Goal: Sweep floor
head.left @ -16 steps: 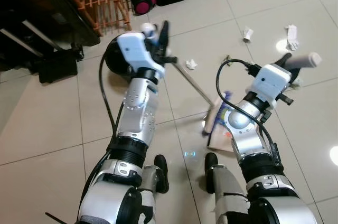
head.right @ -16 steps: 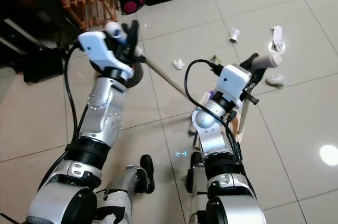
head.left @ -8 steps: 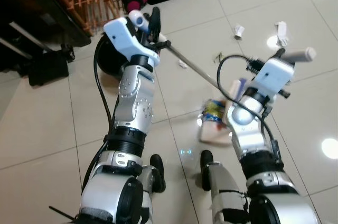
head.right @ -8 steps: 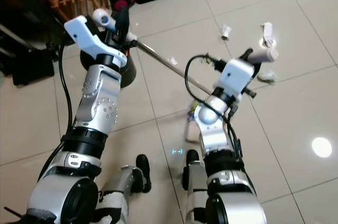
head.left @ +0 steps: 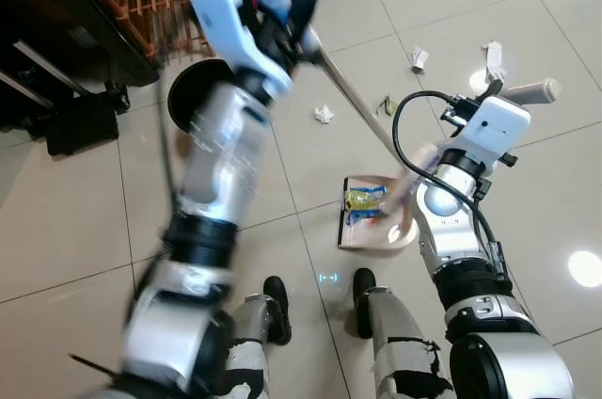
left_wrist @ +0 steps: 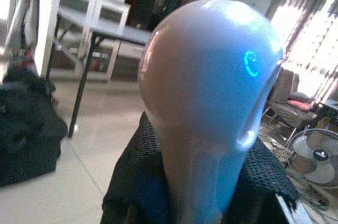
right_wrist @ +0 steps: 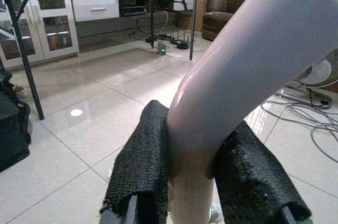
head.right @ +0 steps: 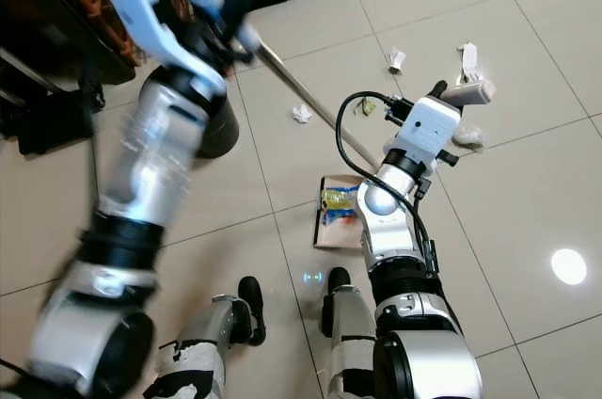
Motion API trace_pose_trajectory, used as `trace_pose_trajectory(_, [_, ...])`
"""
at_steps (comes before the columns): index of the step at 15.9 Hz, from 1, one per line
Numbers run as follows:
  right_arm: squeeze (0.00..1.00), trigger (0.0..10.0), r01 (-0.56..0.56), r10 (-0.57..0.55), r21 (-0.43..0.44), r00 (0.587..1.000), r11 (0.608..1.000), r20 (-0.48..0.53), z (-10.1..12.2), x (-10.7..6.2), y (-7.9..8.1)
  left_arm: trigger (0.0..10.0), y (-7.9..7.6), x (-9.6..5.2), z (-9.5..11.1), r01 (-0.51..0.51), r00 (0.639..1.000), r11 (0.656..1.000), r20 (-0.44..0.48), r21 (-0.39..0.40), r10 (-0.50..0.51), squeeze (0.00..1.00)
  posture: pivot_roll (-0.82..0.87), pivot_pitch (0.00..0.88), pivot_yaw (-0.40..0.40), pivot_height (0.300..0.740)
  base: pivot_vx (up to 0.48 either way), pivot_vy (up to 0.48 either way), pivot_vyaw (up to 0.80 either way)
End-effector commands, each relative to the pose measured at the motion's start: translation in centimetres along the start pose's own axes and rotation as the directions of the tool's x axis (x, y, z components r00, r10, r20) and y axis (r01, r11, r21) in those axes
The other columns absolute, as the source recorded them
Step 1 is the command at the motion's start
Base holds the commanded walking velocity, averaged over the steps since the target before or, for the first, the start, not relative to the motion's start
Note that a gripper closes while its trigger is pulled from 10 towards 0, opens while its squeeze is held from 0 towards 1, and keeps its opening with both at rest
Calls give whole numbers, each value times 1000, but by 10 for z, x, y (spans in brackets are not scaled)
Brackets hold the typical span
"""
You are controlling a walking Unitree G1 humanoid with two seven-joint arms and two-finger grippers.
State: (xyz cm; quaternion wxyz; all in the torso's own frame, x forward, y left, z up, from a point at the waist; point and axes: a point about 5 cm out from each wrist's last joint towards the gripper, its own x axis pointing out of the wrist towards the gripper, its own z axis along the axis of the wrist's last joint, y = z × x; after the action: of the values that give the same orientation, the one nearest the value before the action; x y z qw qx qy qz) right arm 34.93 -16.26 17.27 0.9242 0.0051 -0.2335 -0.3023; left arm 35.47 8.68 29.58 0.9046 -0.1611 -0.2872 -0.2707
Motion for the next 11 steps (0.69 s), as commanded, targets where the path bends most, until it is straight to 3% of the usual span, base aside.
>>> trace_pose_trajectory(1, [0, 10000, 8, -8, 7, 1000, 1000, -17, -6, -5, -5, 10000, -1, 6, 21, 35, 997, 999, 74, 4, -36, 0, 112, 324, 54, 740, 0, 0, 0])
trace_pose_trajectory(3, [0, 10000, 7, -6, 3, 1000, 1000, -26, -9, -6, -8, 10000, 4, 18, 41, 55, 993, 998, 108, -3, -54, 0, 118, 319, 56, 740, 0, 0, 0])
trace_pose_trajectory(6, [0, 10000, 6, -6, 0, 1000, 1000, -30, -11, -6, -9, 10000, 6, 22, 51, 124, 988, 988, 83, 91, -131, 0, 118, 315, 62, 740, 0, 0, 0])
trace_pose_trajectory(9, [0, 10000, 12, -12, 10, 999, 1000, -34, -12, -6, -12, 10000, 24, 4, 27, 142, 988, 958, -92, 251, -123, 0, 113, 330, 63, 740, 0, 0, 0])
trace_pose_trajectory(11, [0, 10000, 4, -3, 38, 1000, 999, -26, -11, -8, -14, 10000, 29, -17, 1, 142, 985, 943, -139, 300, -105, 0, 104, 340, 63, 740, 0, 0, 0])
